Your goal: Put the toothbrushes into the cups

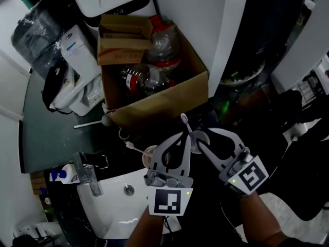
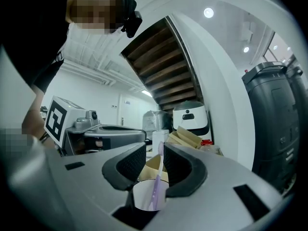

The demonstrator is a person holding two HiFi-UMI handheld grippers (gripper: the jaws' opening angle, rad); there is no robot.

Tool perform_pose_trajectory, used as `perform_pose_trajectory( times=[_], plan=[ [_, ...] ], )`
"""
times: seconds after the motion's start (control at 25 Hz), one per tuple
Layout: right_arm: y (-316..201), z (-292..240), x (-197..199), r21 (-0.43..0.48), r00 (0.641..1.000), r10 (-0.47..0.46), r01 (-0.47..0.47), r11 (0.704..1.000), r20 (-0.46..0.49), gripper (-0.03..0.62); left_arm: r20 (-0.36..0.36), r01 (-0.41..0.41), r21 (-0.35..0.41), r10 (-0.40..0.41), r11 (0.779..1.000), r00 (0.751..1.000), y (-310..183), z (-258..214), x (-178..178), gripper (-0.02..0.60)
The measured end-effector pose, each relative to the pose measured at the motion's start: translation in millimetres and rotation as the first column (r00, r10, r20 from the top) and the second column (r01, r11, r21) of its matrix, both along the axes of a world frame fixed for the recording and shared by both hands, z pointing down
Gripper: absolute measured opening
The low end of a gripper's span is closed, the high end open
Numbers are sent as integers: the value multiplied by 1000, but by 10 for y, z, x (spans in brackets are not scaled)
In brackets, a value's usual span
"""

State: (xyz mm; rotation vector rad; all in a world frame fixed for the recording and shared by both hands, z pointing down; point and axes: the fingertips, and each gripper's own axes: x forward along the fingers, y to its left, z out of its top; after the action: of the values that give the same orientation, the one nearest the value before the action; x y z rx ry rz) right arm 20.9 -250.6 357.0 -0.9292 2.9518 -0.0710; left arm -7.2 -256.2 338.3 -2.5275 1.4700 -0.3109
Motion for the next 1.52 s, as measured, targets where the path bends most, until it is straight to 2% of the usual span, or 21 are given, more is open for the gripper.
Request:
perform_pose_trajectory(
  times=[0.2,0.28,0.32,0.4,0.52,0.92,1.28,1.52],
  plan=[
    [-9,-19,35,9,1000,13,-13,1000,-6,123,-1,-2,-11,2,1000,1000,4,27,16,9],
    [-20,-4,55,41,998,40,-37,998,-58,107,-7,1,-16,-1,1000,1000,2,36,12,9],
    [-23,18,59,70,993,59,-51,996,-103,35,-10,2,-18,-2,1000,1000,1,45,9,9],
    [-16,85,50,118,977,89,-66,991,-196,31,-15,3,-18,-3,1000,1000,-1,57,6,9],
    [11,140,39,132,965,98,-67,989,-245,31,-11,0,-14,0,1000,1000,0,68,9,9],
    [95,-174,47,160,973,119,-88,983,-199,31,-43,-27,4,27,1000,999,101,-82,46,8],
    [470,-575,76,219,977,125,-87,972,-170,31,-40,-36,56,38,998,998,407,-387,108,9],
    [804,-975,93,273,982,120,-76,959,-146,31,-115,-6,49,12,999,993,691,-599,109,9]
  ],
)
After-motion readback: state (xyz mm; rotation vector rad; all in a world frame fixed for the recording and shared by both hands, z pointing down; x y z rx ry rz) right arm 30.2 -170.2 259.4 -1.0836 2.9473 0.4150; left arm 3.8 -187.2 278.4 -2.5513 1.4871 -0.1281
